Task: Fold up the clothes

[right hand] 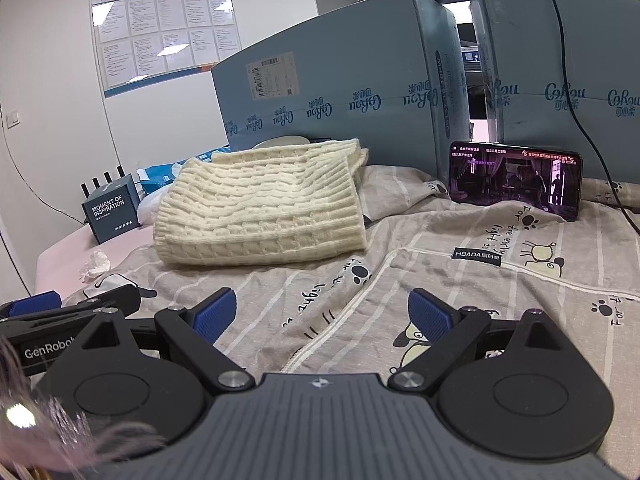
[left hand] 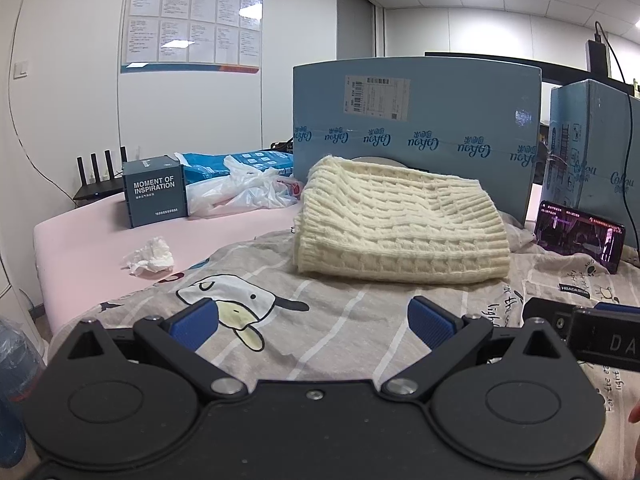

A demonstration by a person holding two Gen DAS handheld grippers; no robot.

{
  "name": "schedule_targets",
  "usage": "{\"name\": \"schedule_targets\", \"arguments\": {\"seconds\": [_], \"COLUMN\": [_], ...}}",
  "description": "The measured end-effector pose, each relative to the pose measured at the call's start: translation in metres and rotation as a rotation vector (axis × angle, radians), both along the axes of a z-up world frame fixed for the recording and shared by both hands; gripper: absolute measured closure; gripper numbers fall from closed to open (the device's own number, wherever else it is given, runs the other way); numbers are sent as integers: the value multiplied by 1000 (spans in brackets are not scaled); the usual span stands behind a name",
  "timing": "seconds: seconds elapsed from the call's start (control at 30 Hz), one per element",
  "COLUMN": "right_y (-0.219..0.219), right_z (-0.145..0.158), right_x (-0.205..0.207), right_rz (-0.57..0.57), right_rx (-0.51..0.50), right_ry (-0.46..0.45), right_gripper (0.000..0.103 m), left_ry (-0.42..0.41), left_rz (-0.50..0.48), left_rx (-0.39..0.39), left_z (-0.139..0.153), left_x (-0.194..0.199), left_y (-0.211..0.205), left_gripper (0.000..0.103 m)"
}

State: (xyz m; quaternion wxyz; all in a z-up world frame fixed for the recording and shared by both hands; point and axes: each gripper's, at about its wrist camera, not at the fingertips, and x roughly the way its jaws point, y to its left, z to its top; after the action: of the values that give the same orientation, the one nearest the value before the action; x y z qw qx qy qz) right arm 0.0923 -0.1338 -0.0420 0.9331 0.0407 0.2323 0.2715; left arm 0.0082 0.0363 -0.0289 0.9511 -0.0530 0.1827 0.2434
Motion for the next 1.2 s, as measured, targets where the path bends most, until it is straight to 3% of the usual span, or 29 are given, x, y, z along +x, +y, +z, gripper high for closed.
{"name": "schedule_targets", "arguments": {"seconds": [1.2], "right_y": [-1], "right_z": [-1], "right_x": [1], "right_rz": [-3], "right_rx": [1], "right_ry": [6], "right_gripper": [10], "left_ry": [0], "left_rz": [-9], "left_rx": [-3], "left_z": [2], "left_x": [0], "left_y": [-2], "left_gripper": [0]}}
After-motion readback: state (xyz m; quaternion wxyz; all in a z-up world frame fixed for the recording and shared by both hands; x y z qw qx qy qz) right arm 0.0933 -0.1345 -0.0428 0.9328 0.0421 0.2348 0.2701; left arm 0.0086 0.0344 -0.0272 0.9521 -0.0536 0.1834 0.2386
